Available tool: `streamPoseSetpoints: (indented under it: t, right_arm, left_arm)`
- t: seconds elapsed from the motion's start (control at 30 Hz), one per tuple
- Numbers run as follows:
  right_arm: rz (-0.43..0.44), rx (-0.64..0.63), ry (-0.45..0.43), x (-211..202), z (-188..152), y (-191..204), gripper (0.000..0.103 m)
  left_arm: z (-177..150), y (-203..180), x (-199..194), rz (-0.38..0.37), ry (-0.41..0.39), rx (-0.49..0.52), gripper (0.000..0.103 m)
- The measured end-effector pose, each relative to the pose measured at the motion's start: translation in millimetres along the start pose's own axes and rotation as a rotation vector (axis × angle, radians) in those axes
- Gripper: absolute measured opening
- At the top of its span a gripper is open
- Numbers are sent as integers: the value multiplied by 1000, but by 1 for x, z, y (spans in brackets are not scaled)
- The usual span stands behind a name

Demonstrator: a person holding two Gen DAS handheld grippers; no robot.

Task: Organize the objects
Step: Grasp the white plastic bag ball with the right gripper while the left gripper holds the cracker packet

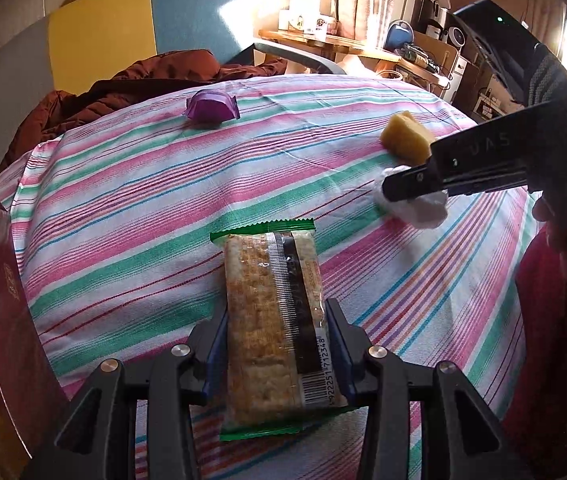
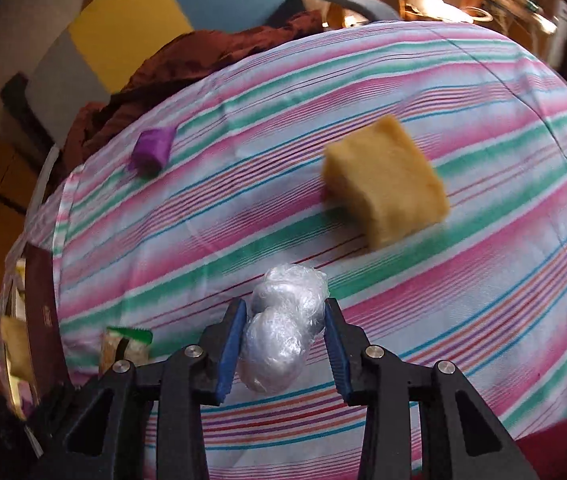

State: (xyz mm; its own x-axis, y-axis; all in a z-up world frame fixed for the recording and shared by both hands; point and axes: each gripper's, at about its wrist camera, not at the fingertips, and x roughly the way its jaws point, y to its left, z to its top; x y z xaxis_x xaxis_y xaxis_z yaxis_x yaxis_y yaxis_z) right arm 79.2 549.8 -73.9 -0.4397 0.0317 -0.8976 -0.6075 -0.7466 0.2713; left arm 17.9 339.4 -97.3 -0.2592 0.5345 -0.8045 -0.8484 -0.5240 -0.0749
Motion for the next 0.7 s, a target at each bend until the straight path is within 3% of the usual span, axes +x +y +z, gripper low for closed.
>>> streamPoseSetpoints:
  t: [0.17,0.3,0.7]
  right_arm:
    - [5,-161,40,15,-8,30,39]
    - [-55,-194,58,22,-10,33,39]
    - [-101,-246,49,18,-15,35,39]
  left_arm:
    - [-3,-2,-1,7,-25,15,45]
    - [-3,-2,-1,6,-27,15,45]
    - [-4,-5,-2,20,-21,33,45]
